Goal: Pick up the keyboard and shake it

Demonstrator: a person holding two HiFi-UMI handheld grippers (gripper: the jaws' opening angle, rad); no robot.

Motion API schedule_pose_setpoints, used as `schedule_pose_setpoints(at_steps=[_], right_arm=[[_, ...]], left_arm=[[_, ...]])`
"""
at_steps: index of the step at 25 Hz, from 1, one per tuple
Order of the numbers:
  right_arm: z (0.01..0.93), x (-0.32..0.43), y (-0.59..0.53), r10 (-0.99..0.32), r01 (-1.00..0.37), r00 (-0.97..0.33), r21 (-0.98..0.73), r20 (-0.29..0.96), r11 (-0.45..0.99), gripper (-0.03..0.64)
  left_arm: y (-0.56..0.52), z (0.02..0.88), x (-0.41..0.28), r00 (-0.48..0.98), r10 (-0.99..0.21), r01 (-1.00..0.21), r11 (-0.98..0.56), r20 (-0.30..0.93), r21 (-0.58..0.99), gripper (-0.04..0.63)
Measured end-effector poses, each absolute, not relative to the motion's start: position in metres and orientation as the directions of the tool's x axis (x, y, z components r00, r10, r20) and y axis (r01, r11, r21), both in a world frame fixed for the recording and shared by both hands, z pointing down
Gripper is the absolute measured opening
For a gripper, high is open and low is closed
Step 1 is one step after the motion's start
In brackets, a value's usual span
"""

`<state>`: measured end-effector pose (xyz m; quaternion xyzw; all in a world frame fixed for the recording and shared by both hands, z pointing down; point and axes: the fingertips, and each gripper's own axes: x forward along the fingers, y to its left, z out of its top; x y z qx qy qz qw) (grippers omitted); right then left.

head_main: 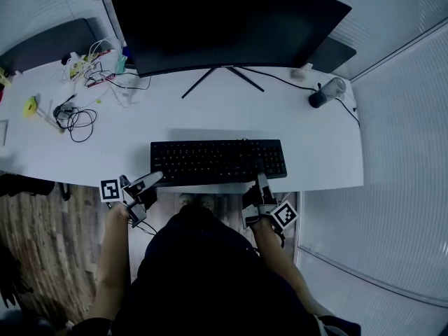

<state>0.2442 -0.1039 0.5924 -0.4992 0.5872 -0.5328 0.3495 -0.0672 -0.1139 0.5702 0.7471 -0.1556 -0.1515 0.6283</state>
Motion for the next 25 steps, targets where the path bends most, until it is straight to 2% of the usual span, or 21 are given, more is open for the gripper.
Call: schedule_pose_setpoints(at_steps=[9, 15, 21, 25], right_arm=[[0.614, 0.243, -0.107, -0.948, -0.222, -0.231, -0.961, 0.218, -0.167, 0.124], [0.616, 0.239, -0.110, -0.945, -0.238, -0.218, -0.952, 0.243, -0.190, 0.123], [0.623, 0.236, -0.107, -0.943, -0.217, -0.195, -0.949, 0.271, -0.228, 0.124], [0.629, 0.235, -0.104, -0.939, -0.189, -0.173, -0.946, 0.297, -0.264, 0.124]], left_arm=[[-0.128, 0.602, -0.068, 0.904, -0.424, -0.073, -0.045, 0.048, 0.996, 0.126], [-0.128, 0.622, -0.068, 0.903, -0.394, -0.192, -0.011, 0.173, 0.981, 0.134], [-0.133, 0.638, -0.078, 0.798, -0.398, -0.503, -0.025, 0.453, 0.864, 0.210], [-0.140, 0.634, -0.085, 0.653, -0.459, -0.715, -0.114, 0.602, 0.690, 0.247]])
